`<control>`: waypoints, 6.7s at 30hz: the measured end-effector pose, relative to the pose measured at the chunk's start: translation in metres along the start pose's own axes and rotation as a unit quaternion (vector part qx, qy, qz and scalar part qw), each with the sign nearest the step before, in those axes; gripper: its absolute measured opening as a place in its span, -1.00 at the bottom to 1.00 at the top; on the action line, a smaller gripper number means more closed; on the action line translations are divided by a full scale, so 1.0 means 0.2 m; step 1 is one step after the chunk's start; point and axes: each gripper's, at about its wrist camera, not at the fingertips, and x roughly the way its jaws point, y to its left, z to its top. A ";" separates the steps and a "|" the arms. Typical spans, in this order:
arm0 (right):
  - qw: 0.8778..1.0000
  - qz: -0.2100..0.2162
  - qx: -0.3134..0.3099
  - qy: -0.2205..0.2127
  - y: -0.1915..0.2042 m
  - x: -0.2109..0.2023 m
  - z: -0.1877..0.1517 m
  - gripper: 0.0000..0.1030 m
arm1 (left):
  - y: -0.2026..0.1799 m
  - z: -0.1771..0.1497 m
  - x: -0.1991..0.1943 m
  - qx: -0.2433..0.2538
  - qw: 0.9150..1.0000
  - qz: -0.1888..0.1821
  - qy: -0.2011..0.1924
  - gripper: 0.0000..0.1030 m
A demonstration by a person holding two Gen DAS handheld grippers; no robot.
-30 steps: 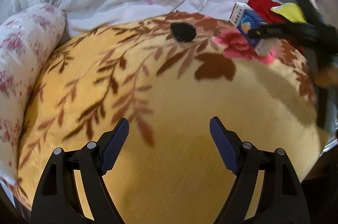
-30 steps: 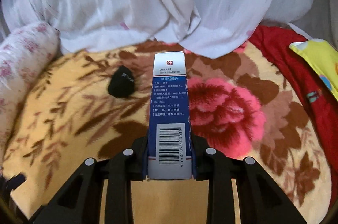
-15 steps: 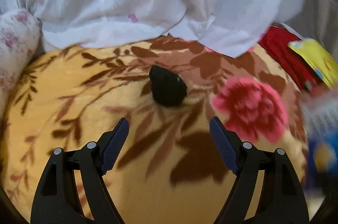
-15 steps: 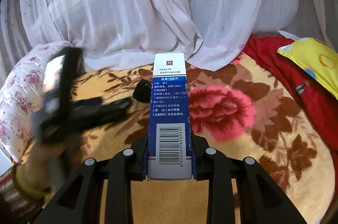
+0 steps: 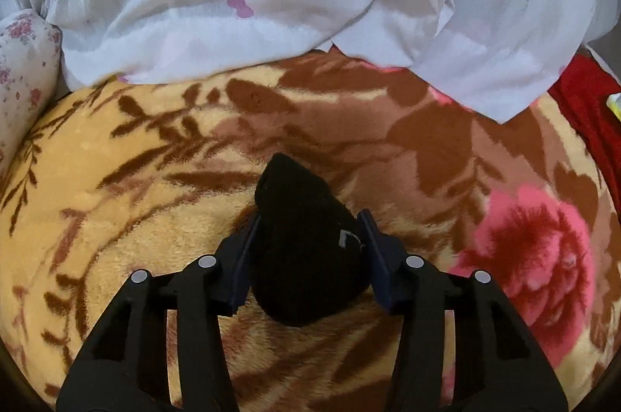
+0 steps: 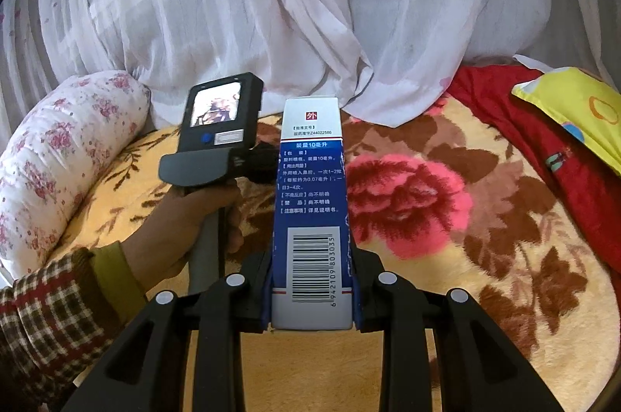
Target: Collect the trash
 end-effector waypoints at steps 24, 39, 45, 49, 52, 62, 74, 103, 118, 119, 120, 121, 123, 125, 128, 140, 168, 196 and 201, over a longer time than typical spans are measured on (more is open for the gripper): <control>0.999 0.044 -0.023 0.018 0.41 -0.37 -0.24 -0.44 | 0.55 -0.77 -1.05 0.016 0.999 0.015 -0.023 -0.19; 0.975 0.118 -0.077 0.174 0.70 -0.73 -0.81 -0.44 | 0.60 -1.55 -1.55 0.088 0.994 -0.049 0.049 -0.18; 0.962 0.115 -0.070 0.240 0.68 -0.74 -1.05 -0.44 | 0.56 -1.80 -1.57 0.112 0.985 -0.081 0.105 -0.18; 0.953 0.120 -0.055 0.271 0.67 -0.71 -1.17 -0.44 | 0.53 -1.91 -1.55 0.128 0.979 -0.088 0.129 -0.18; 0.945 0.121 -0.058 0.298 0.67 -0.68 -1.25 -0.44 | 0.50 -1.98 -1.53 0.142 0.975 -0.093 0.144 -0.18; 0.935 0.113 -0.063 0.329 0.69 -0.63 -1.35 -0.44 | 0.50 -2.04 -1.52 0.151 0.969 -0.101 0.167 -0.16; 0.938 0.103 -0.048 0.329 0.69 -0.60 -1.38 -0.44 | 0.51 -2.05 -1.50 0.130 0.971 -0.102 0.174 -0.15; 0.949 0.075 -0.054 0.300 0.69 -0.67 -1.31 0.16 | 0.46 -2.00 -1.54 0.137 0.973 -0.088 0.162 0.33; 0.961 0.068 -0.049 0.262 0.65 -0.73 -1.20 0.22 | 0.48 -1.91 -1.61 0.130 0.982 -0.064 0.120 0.41; 0.962 0.068 -0.050 0.261 0.64 -0.73 -1.20 0.24 | 0.48 -1.90 -1.61 0.130 0.982 -0.064 0.119 0.41; 0.962 0.067 -0.050 0.259 0.64 -0.73 -1.19 0.24 | 0.48 -1.90 -1.61 0.130 0.982 -0.063 0.118 0.41; 0.963 0.066 -0.051 0.257 0.64 -0.73 -1.18 0.24 | 0.48 -1.89 -1.61 0.130 0.983 -0.062 0.117 0.41; 0.964 0.065 -0.053 0.251 0.64 -0.73 -1.16 0.24 | 0.49 -1.88 -1.60 0.128 0.983 -0.063 0.117 0.41; 0.967 0.063 -0.055 0.242 0.64 -0.73 -1.13 0.28 | 0.49 -1.86 -1.60 0.125 0.984 -0.062 0.114 0.41; 0.972 0.057 -0.058 0.220 0.64 -0.74 -1.06 0.34 | 0.50 -1.82 -1.60 0.120 0.986 -0.058 0.104 0.40; 0.998 0.000 -0.044 0.042 0.48 -0.70 -0.62 0.87 | 0.61 -1.50 -1.62 0.064 0.997 -0.027 0.013 0.49; 0.990 -0.107 0.021 -0.091 0.04 0.02 0.08 0.89 | 1.03 -0.69 -1.18 -0.059 0.988 0.074 -0.119 0.62; 0.975 -0.195 -0.035 -0.101 -0.01 0.24 0.12 0.89 | 1.17 -0.45 -0.85 -0.061 0.981 0.095 -0.159 0.81; 0.975 -0.198 -0.026 -0.100 -0.02 0.24 0.12 0.90 | 1.18 -0.46 -0.83 -0.065 0.982 0.089 -0.153 0.81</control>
